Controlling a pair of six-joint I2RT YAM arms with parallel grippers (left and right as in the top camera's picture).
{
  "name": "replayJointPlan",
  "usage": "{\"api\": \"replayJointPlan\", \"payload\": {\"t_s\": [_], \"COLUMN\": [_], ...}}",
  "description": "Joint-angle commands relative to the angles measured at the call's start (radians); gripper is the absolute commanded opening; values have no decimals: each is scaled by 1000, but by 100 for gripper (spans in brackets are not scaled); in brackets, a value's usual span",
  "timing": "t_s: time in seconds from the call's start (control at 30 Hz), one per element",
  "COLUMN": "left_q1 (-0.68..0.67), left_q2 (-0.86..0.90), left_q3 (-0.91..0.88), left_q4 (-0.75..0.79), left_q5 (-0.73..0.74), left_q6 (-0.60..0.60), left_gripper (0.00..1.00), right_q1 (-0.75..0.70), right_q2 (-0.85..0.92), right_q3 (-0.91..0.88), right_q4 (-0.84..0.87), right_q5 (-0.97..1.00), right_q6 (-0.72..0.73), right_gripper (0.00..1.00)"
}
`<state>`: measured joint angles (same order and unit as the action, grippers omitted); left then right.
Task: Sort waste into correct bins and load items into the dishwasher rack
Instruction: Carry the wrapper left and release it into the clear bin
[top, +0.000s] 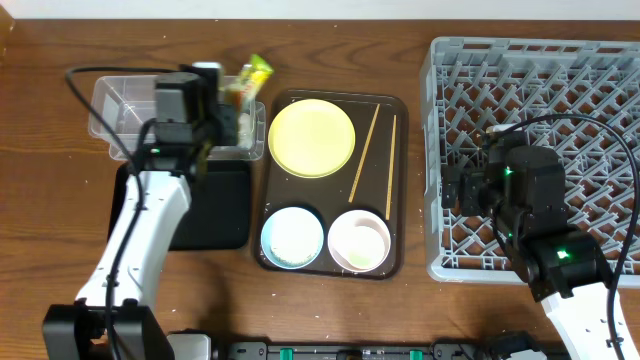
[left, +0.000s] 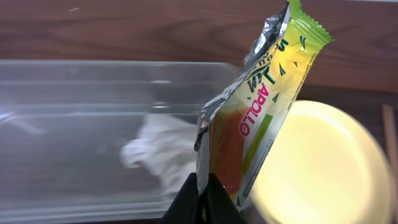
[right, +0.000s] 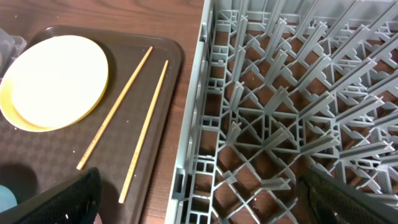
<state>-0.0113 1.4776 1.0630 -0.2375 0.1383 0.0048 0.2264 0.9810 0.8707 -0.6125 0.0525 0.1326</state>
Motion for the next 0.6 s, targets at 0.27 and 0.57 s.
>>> {"api": "replayJointPlan", "payload": {"t_s": [0.27,0.57], "left_q1": [111,110], "left_q2": [38,26], "left_q3": [14,15], "left_q4": [-3,-14], "left_q5": [-24,32], "left_q6": [10,-10], "left_gripper": [36,41], "right_q1": [-23,-23], "right_q2": [1,1], "right_q3": [24,24], "right_q4": [-2,-2], "right_q5": [0,-1], "right_q6": [-6,-6], "right_gripper": [99,99]}}
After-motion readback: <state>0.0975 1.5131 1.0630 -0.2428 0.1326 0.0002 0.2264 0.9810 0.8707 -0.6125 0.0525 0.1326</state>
